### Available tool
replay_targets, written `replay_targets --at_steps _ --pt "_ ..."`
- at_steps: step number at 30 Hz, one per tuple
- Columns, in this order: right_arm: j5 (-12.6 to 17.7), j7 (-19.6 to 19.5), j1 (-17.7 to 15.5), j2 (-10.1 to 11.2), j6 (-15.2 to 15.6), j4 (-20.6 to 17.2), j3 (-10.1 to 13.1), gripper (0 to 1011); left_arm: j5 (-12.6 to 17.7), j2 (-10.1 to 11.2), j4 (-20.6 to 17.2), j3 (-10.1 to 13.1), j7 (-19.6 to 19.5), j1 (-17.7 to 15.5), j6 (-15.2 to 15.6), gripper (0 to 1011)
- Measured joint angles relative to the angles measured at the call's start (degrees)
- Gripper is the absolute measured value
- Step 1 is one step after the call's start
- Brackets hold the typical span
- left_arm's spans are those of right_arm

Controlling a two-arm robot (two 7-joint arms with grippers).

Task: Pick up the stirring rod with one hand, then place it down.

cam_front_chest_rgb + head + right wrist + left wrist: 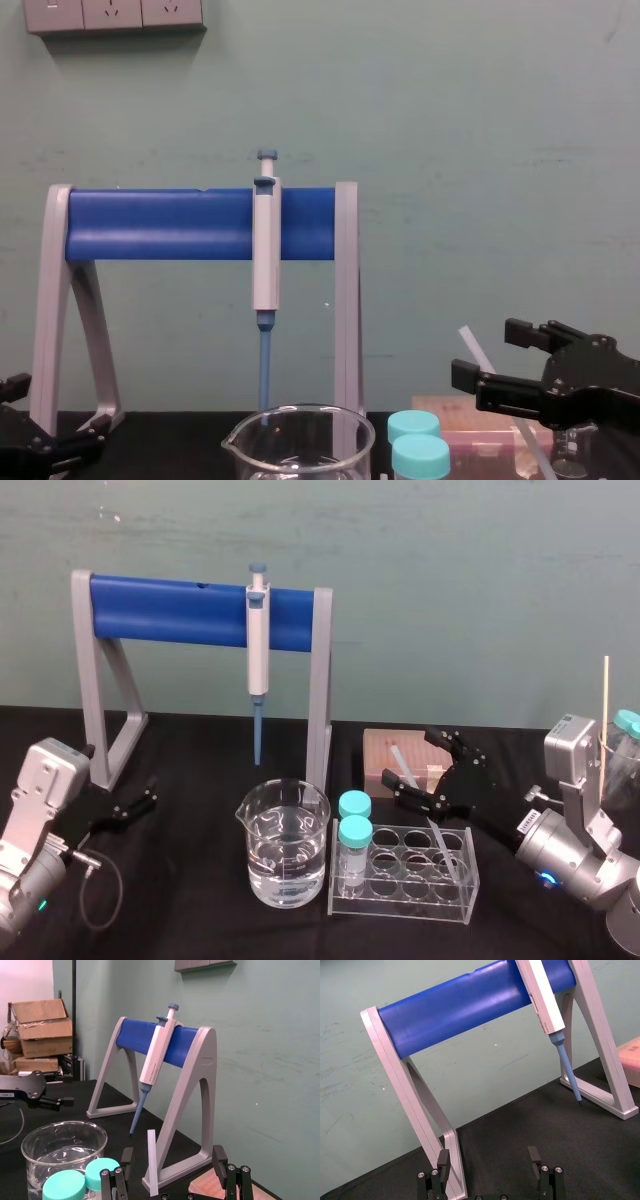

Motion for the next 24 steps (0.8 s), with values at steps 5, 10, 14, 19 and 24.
replay_targets --at_steps 5,10,14,19,24 --pt "0.1 1.0 0.5 -0.5 0.8 1.2 0.4 1000 0.0 0.0 0.0 0.0 0.0 0.0 0.0 1000" --pt "-0.2 1.2 0.6 -0.9 1.8 1.7 0.7 1000 0.0 0.0 0.0 0.0 0.0 0.0 0.0 1000" --pt "-0.7 1.4 0.5 -1.2 2.5 1.7 1.1 1000 0.0 0.0 0.0 0.0 0.0 0.0 0.0 1000" --pt "-1.8 1.3 0.0 -1.3 2.6 1.4 1.6 1000 0.0 0.0 0.0 0.0 0.0 0.0 0.0 1000" --pt "-1.8 1.3 0.0 -1.3 2.6 1.4 1.6 1000 0.0 0.0 0.0 0.0 0.0 0.0 0.0 1000"
